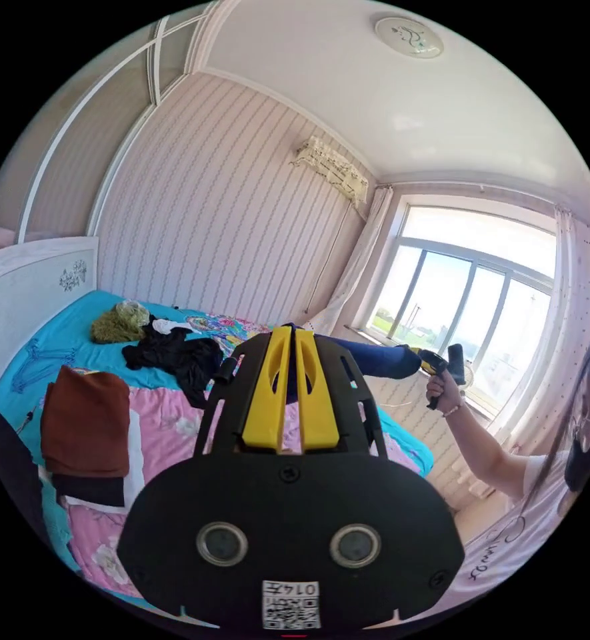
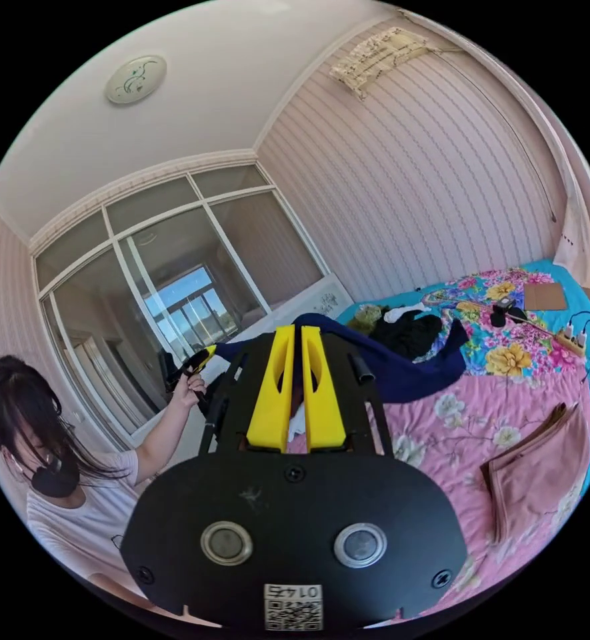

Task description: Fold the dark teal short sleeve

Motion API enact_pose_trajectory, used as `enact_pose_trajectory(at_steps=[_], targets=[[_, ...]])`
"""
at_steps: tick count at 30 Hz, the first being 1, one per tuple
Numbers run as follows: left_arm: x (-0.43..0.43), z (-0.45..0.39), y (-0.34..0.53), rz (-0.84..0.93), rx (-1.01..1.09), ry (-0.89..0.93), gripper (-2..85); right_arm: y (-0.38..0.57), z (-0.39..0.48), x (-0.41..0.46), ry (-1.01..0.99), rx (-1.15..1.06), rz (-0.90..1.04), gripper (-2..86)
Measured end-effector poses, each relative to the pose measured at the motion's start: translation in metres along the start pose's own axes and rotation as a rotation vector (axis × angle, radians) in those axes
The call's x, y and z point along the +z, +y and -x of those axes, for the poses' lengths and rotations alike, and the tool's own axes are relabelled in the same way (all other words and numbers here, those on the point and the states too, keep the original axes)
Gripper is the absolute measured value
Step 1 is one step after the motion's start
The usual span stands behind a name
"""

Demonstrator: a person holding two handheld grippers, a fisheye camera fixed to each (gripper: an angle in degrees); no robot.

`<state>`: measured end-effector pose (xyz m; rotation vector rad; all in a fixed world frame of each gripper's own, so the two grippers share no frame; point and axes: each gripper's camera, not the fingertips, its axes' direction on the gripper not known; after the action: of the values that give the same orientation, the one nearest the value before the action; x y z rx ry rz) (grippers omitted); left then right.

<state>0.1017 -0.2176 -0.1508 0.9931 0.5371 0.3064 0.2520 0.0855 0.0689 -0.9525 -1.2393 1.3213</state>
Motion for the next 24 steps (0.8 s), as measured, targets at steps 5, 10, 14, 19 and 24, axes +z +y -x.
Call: enact_pose_trajectory(at_steps=[5,10,14,19,24], targets=[[0.036,0.067,0.161,0.290,-0.184,-0.094,-1.0,0.134,-0.081,0.049,0.113,0.270,0.231,0.1],[0.047,0.117,0.311,0.493,-0.437,-0.113,-1.0,0.281,-0.149,0.074,0.105,0.613,0.376,-0.1],[0.048,0.130,0.377,0.663,-0.499,-0.163,-1.0,0.350,-0.166,0.076,0.101,0.801,0.413,-0.1],[0.050,0.145,0.399,0.707,-0.530,-0.168,-1.0,0.362,-0.164,0.084,0.123,0.816,0.463,0.1],[0.058,0.152,0.399,0.708,-0.519,-0.167,-1.0,0.351,-0.156,0.097,0.203,0.769,0.509,0.8]])
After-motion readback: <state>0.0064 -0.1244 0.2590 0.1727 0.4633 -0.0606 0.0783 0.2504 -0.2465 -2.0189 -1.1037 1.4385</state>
